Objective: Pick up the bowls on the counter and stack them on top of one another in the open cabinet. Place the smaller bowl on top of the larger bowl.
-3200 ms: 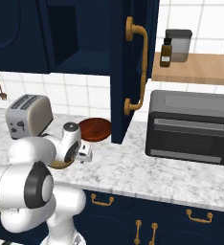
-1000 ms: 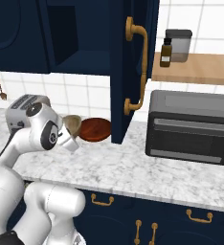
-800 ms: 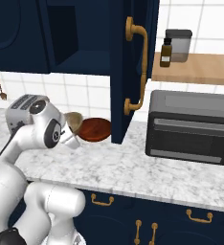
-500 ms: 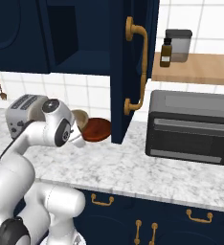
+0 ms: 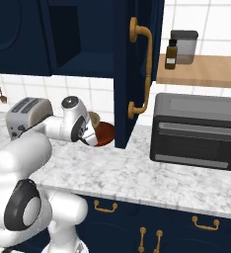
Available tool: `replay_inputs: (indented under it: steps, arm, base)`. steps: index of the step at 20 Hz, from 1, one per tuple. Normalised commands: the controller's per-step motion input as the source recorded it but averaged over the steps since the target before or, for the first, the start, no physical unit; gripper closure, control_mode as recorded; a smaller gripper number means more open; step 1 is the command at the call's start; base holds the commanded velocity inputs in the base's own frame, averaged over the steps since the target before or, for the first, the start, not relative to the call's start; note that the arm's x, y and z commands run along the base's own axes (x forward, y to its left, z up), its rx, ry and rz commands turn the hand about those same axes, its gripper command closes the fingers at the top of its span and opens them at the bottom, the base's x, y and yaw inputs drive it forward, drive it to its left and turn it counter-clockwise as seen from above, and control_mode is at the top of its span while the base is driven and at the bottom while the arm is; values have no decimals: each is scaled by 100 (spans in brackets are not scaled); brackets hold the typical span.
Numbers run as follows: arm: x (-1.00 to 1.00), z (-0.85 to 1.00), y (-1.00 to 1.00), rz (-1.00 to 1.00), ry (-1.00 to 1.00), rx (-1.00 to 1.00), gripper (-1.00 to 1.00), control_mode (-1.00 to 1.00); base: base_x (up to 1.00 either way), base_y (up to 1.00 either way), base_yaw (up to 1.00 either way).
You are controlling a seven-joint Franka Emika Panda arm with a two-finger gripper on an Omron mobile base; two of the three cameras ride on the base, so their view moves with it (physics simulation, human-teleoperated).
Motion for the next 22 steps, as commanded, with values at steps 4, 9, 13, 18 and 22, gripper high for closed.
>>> replay_inputs:
  steps: [4, 9, 13, 18, 22]
  arm:
    - [56, -32, -8, 0, 3, 0, 100, -100]
    - [48, -53, -9, 0, 0, 0, 100, -100]
    - [44, -42, -11, 0, 1, 0, 100, -100]
    - [42, -42, -1, 0, 7, 0, 100, -100]
    - [52, -43, 0, 0, 4, 0, 100, -100]
  base:
    - [0, 0, 0]
    - [0, 0, 0]
    - [0, 0, 0]
    - [0, 0, 0]
    - [0, 0, 0]
